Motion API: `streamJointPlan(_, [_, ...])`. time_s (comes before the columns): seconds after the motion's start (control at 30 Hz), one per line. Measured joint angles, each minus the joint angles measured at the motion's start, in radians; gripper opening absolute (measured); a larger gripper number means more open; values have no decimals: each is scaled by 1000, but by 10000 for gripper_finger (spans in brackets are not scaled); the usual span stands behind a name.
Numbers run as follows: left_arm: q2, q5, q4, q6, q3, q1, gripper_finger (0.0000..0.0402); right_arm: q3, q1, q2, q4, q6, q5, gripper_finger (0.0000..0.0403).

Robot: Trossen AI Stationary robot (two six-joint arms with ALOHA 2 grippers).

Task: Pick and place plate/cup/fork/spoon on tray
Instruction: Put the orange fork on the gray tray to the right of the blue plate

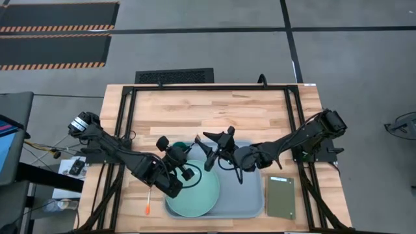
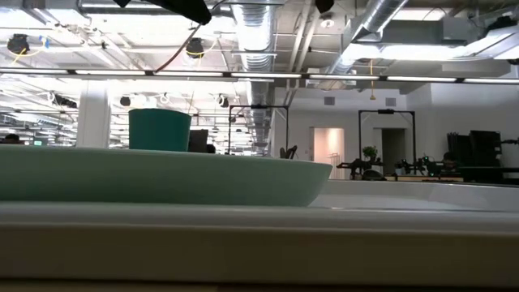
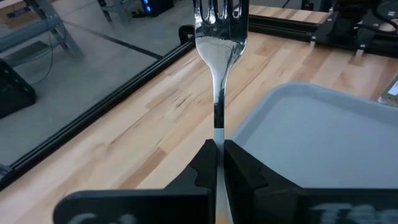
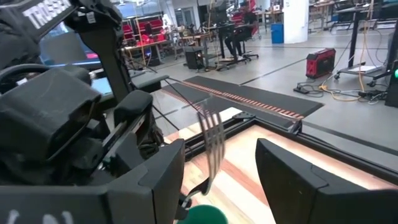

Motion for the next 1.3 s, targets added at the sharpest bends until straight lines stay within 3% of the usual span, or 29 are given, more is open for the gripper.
streamJointPlan(0.5, [0,0,1,0,0,1,0,0,-42,0,0,0,-12,147])
streamJointPlan(0.87, [0,8,40,10,0,5,0,-1,-44,0,27,-58,-20,12])
streamJointPlan(1.13, [0,8,41,12,0,4,7,-2,-44,-6,22,-16,-50,4])
streamJointPlan(1.3, [1,43,48,47,0,-9,72,-2,-84,-79,-77,65,-160,3])
